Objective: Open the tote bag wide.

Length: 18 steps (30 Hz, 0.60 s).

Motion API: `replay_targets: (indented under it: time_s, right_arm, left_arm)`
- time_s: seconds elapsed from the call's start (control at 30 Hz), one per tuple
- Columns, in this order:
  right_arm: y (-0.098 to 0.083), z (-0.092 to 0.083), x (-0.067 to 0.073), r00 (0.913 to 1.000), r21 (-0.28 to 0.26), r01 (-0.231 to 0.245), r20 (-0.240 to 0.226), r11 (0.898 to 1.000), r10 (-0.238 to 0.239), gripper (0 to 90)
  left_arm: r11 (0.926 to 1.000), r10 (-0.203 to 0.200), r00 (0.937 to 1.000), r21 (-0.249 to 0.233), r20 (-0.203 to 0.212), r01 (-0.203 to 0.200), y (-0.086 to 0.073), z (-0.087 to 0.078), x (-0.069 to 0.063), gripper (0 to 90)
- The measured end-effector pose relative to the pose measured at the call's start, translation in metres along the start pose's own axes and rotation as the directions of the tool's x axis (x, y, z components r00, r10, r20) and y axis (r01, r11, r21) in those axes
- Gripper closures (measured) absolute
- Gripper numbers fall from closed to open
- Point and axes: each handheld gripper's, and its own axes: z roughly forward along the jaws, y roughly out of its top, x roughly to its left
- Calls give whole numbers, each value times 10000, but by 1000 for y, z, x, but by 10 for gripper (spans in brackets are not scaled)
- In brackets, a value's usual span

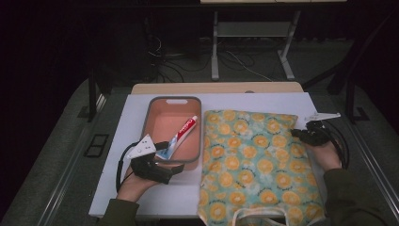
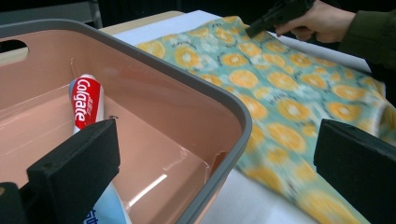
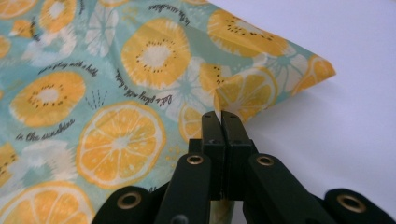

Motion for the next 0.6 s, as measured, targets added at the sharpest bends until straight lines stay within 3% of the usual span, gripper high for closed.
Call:
replay_targets:
  time_s: [0.17,0.23,0.3,0.43,0.53,0.6]
  right_arm:
    - [0,4,-24,9924,-79,-765,966,9970,769,895]
    - [-2,5,-28,9907,-51,-877,1040,9961,877,893]
    - [-4,4,-29,9919,-106,-920,864,9957,926,823]
    - [1,-11,-26,9935,-708,-1039,385,9921,1068,492]
    - [5,-29,-15,9981,-959,-603,-180,9936,588,405]
    - [5,-41,-5,9961,-1198,-364,-842,9921,264,391]
  left_arm:
    - [10000,1,10000,6,-7,-1,0,0,0,0]
    - [10000,1,10000,8,-12,-1,0,0,0,0]
    - [10000,-2,10000,9,-12,2,0,0,0,0]
    - [10000,27,10000,38,-21,-26,0,0,0,0]
    - [10000,21,10000,44,-20,-21,0,0,0,0]
    - [10000,52,10000,71,-28,-52,0,0,0,0]
